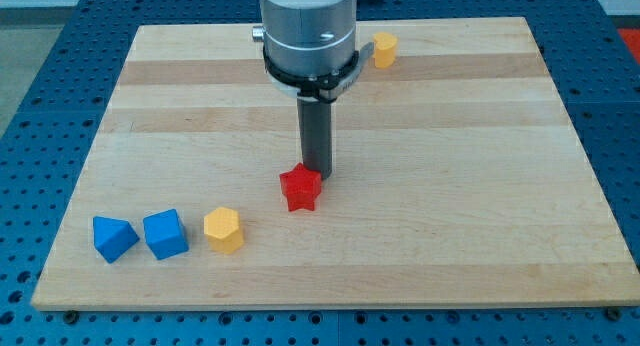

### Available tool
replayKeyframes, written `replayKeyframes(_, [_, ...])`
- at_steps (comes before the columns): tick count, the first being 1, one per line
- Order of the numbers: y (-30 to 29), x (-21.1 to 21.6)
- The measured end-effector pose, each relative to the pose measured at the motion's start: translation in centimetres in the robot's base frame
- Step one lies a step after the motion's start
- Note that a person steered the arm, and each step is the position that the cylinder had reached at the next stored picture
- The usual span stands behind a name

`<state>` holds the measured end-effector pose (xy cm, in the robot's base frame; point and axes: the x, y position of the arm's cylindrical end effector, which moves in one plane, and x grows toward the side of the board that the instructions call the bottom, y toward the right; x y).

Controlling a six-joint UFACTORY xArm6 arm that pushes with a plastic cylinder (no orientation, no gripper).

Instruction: Push the green star to the center

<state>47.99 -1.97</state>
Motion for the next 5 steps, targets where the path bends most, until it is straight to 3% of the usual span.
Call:
replayKeyframes(3, [0.1,2.9])
replayKeyframes(5, [0.1,0.9])
